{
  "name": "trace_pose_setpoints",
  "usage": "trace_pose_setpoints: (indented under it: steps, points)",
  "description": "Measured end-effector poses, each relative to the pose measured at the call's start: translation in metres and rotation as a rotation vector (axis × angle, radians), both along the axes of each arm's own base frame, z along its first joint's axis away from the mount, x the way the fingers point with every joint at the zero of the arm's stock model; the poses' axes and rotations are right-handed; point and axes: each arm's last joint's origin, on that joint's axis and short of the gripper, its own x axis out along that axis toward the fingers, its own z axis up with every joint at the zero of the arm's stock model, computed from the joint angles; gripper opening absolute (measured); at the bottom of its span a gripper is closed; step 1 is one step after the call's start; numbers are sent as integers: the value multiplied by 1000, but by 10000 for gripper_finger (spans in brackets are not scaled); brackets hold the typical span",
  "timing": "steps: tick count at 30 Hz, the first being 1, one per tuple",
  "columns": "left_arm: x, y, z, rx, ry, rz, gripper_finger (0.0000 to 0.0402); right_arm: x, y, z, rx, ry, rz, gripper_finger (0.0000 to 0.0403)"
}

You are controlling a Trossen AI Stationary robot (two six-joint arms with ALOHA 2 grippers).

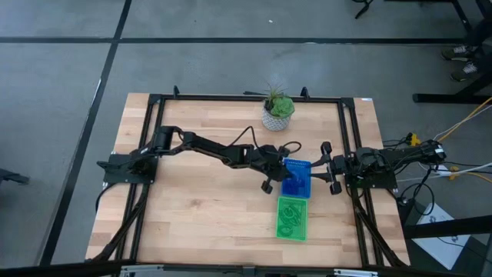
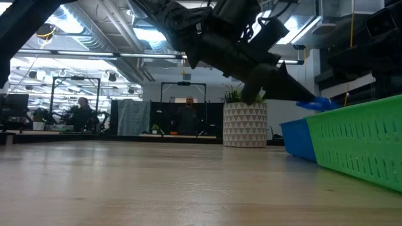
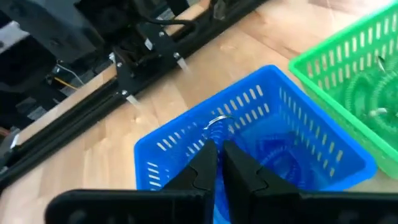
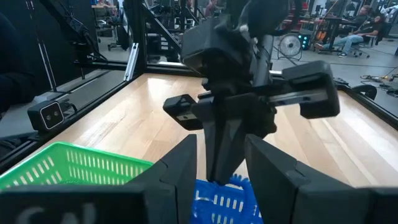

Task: Sort spring keychains
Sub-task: Put the blue spring keychain into the blue bin, then return to Home Position

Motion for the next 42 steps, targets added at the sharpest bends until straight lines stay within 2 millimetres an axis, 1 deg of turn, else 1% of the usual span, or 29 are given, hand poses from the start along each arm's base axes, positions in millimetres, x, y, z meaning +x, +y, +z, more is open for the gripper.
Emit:
trace_pose_setpoints:
  steps: [3, 6, 16, 21, 24, 27, 30, 35, 40, 42]
  points:
    - [1, 0, 3, -20, -27, 11, 22, 0, 0, 0, 0, 0, 0, 136]
    - [1, 0, 2, -23, -18, 11, 40, 0, 0, 0, 0, 0, 0, 136]
    - [0, 0, 1, -85, 0, 37, 125, 0, 0, 0, 0, 0, 0, 136]
    - [1, -2, 3, -142, -5, 59, 151, 0, 0, 0, 0, 0, 0, 136]
    - [1, -3, 2, -158, 4, 67, 156, 0, 0, 0, 0, 0, 0, 136]
    - [-1, -4, -1, -170, 36, 120, 156, 0, 0, 0, 0, 1, 0, 136]
    - [-3, -6, 0, -164, 67, 111, 154, 0, 0, 0, 0, 0, 0, 136]
    - [-8, -7, 19, -200, 66, 82, 150, 0, 0, 0, 0, 0, 0, 136]
    - [-24, -5, 31, -264, 106, 31, 149, 0, 0, 0, 0, 0, 1, 136]
    - [-32, -5, 35, -282, 77, 14, 145, 0, 0, 0, 0, 0, 0, 136]
